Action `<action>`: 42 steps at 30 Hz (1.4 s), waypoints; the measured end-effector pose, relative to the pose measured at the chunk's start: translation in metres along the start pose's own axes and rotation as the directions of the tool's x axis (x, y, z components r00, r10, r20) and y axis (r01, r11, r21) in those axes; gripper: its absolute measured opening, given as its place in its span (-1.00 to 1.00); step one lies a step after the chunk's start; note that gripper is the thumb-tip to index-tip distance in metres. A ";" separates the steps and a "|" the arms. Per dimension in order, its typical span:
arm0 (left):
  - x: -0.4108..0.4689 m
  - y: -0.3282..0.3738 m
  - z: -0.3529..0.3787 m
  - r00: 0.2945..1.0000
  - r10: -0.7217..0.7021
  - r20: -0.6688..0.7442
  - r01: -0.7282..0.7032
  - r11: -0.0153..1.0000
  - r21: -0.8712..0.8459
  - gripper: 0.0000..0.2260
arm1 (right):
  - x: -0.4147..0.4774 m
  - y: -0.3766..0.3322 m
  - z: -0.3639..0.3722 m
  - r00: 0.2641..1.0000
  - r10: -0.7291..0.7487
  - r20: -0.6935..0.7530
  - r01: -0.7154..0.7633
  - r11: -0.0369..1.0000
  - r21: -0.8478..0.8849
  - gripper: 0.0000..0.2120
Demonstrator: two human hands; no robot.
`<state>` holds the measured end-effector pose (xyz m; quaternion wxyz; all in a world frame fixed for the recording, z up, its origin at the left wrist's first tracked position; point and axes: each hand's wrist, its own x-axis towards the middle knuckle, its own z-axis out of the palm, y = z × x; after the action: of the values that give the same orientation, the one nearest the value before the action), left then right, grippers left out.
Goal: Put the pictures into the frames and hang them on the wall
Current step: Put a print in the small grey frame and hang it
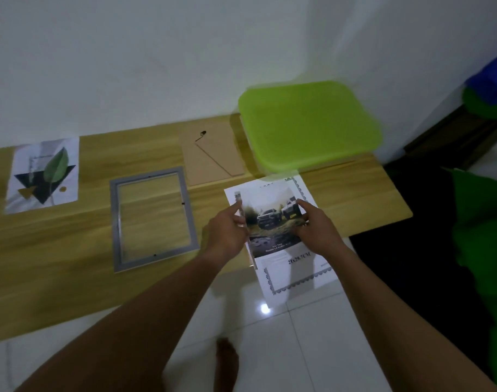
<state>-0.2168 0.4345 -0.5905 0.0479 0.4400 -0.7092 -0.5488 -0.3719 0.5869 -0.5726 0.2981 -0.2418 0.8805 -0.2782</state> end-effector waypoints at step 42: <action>-0.001 -0.107 -0.356 0.911 0.111 -0.398 0.113 0.859 0.499 -0.60 | 0.026 -0.319 0.219 0.846 -0.454 0.279 0.532 0.732 -0.425 -0.61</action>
<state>0.0413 0.1719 -0.5384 0.0777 0.5431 -0.8023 -0.2352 -0.1628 0.2636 -0.5263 0.2105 -0.5551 0.7989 -0.0967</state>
